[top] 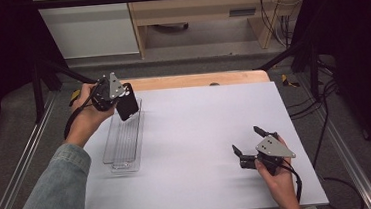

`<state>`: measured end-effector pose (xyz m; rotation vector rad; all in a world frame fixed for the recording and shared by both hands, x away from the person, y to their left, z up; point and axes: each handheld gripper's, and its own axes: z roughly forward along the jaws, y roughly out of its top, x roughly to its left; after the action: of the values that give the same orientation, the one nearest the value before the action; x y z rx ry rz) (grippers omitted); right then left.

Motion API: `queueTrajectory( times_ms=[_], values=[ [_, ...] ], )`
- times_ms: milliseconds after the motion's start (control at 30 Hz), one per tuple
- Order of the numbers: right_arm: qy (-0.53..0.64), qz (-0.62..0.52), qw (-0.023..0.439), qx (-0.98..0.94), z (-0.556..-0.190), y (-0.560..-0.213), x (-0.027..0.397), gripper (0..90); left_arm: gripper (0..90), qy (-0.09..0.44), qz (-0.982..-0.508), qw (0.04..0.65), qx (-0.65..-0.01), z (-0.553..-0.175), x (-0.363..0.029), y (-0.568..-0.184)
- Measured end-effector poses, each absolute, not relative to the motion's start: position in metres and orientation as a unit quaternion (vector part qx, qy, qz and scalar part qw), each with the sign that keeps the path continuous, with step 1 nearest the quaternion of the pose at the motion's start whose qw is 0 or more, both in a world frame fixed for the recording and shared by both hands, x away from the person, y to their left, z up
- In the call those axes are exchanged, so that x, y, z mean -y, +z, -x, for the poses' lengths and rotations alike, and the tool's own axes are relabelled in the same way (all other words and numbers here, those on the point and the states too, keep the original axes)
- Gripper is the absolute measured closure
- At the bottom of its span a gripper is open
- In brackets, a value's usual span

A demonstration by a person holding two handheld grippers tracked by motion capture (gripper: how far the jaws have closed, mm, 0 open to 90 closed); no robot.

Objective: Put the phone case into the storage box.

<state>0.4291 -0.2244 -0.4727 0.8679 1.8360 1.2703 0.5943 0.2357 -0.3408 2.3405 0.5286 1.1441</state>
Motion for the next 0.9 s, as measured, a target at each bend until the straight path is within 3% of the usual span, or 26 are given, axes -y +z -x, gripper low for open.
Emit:
queueTrajectory(
  times_ms=[900],
  values=[
    [0.493,-0.337,0.365,-0.714,-0.4293,-0.4728,0.2246,6.7,82.7,0.419,-0.852,0.243,-0.200,-0.5992,-0.2353,-0.3441]
  ],
)
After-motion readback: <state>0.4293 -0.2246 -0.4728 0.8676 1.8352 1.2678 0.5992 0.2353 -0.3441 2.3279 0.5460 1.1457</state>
